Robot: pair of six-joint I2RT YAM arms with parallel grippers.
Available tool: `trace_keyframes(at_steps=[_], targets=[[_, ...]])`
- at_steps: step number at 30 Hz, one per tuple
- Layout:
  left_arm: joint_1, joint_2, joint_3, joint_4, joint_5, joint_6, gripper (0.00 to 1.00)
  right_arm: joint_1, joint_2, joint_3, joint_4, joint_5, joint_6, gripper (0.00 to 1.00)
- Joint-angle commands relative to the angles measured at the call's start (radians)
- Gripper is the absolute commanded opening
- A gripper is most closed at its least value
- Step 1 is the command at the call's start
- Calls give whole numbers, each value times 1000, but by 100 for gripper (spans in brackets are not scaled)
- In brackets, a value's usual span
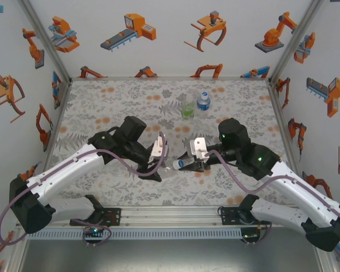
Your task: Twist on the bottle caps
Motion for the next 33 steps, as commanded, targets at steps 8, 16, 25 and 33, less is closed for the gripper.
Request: trace_keyframes(at_steps=[8, 16, 25, 33], targets=[[0, 30, 43, 11, -85, 16, 0, 8, -11, -91, 244, 301, 746, 0], [5, 28, -11, 189, -267, -45, 0, 7, 10, -114, 151, 628, 1508, 0], [21, 38, -31, 264, -344, -74, 35, 7, 34, -119, 115, 731, 1614, 0], [39, -14, -63, 268, -395, -112, 97, -12, 165, -28, 33, 811, 1409, 0]])
